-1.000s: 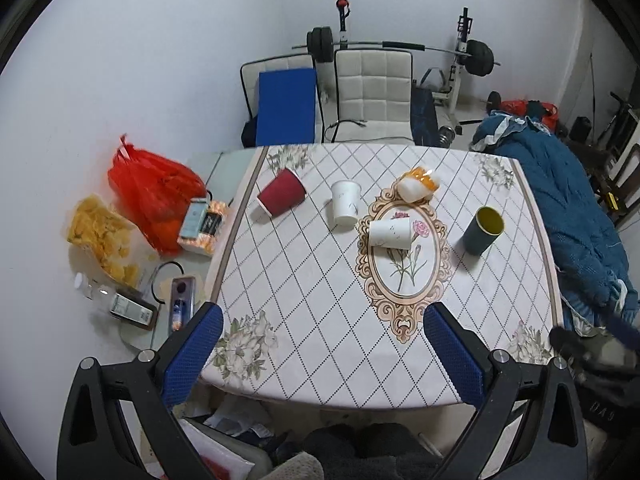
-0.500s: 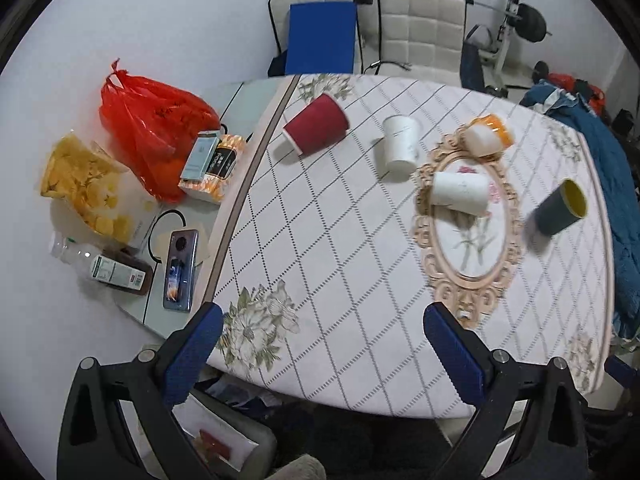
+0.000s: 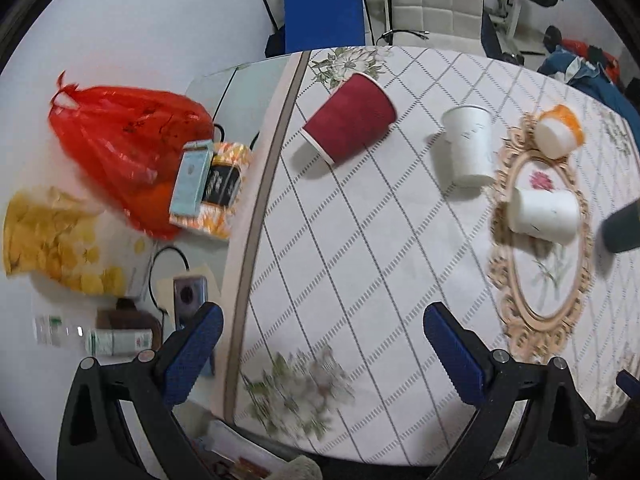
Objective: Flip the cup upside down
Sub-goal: 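Move the left tool toward the red ribbed paper cup, then close the left tool on the red cup and lift it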
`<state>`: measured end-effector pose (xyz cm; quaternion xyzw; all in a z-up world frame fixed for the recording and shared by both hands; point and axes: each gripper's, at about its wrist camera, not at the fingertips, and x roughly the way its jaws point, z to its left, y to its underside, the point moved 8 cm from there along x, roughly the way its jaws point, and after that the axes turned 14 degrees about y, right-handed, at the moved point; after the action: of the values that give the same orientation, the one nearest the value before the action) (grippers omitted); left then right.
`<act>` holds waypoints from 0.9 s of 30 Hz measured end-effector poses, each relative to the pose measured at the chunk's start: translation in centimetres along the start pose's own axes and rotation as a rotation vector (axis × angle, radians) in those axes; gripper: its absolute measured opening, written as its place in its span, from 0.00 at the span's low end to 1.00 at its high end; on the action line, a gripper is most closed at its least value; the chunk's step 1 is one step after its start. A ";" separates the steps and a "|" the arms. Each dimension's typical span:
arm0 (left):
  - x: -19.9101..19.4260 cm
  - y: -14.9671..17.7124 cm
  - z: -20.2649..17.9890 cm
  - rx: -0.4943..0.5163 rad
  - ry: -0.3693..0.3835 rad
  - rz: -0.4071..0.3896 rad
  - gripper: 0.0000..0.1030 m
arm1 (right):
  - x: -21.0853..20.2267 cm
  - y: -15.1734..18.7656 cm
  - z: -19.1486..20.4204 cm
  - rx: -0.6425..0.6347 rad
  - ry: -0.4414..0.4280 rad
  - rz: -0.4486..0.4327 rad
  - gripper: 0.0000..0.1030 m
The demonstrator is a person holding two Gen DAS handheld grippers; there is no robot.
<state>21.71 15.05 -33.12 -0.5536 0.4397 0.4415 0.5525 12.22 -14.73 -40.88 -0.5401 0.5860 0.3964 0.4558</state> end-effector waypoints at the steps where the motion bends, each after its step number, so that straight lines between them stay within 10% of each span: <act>1: 0.6 -1.0 0.5 0.014 -0.009 0.004 1.00 | 0.3 -0.5 0.5 -0.003 0.003 0.006 1.00; 27: 12.0 -16.7 1.6 0.548 -0.097 0.143 1.00 | 2.2 -10.2 10.5 -0.091 0.073 0.054 1.00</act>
<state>40.66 16.73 -41.05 -0.3295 0.5533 0.3701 0.6695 23.52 -6.34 -45.54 -0.5584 0.5981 0.4147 0.3982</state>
